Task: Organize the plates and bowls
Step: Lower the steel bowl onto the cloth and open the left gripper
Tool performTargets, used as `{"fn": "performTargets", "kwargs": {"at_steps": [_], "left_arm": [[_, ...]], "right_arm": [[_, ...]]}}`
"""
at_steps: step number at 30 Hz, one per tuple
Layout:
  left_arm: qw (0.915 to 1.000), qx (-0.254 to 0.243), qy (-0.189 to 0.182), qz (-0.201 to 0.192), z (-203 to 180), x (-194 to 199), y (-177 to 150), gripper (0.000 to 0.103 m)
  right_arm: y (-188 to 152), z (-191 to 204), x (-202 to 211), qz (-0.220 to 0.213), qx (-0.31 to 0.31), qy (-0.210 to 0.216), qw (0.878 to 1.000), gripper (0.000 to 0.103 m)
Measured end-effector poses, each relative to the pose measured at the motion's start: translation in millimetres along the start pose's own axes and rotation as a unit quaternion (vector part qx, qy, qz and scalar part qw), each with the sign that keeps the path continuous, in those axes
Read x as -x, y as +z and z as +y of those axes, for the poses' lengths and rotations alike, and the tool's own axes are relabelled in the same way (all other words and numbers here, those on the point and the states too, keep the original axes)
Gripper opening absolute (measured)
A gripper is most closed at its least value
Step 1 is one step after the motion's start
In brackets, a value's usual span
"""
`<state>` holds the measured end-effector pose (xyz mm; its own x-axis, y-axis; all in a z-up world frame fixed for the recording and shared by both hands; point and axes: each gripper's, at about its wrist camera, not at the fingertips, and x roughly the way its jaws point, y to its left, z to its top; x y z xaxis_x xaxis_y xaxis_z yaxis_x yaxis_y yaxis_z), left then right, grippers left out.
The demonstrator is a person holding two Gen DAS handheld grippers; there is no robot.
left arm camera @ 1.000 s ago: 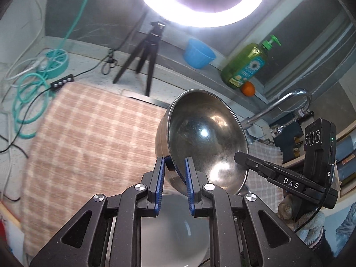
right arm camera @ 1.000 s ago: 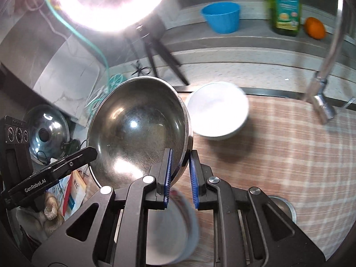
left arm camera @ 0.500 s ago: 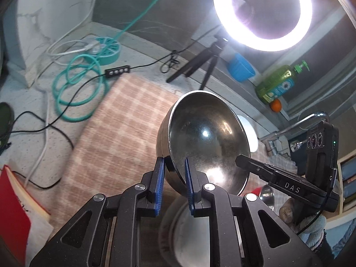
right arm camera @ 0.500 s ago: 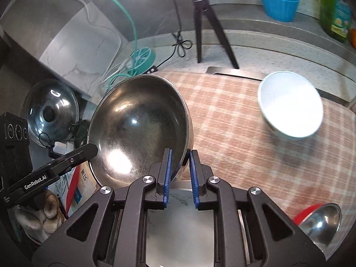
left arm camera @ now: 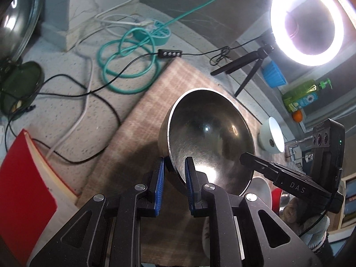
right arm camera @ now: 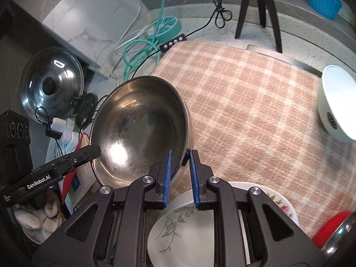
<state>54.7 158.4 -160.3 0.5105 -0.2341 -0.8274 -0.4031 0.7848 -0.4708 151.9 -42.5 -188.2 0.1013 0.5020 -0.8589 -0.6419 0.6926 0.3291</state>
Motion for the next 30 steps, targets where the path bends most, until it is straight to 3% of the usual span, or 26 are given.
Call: {"fn": "performTargets", "kwargs": {"at_steps": [12,23,24,27,30], "left_arm": [[0.9998,0.011,0.009,0.011,17.1,-2.4,-6.9,0.015],[0.9998,0.005,0.014,0.011,16.5,-0.9,-7.1,0.015],[0.9998,0.004,0.015,0.009,16.3,0.3,-6.9,0.019],[0.9999,0.003,0.016,0.004,16.6,4.7,-6.1,0.033],[0.9998,0.003,0.018,-0.005,16.8,9.8,-5.3,0.038]], "right_arm": [[-4.4,4.2,-13.3,0.021,0.004,0.001,1.0,0.017],[-4.1,7.7,-4.1,0.009,0.015,-0.006,1.0,0.02],[-3.9,8.1,-1.1,0.004,0.018,-0.011,1.0,0.025],[-4.2,6.0,10.6,-0.017,0.016,-0.014,1.0,0.061],[-5.2,3.7,22.7,-0.031,0.017,-0.018,0.999,0.064]]}}
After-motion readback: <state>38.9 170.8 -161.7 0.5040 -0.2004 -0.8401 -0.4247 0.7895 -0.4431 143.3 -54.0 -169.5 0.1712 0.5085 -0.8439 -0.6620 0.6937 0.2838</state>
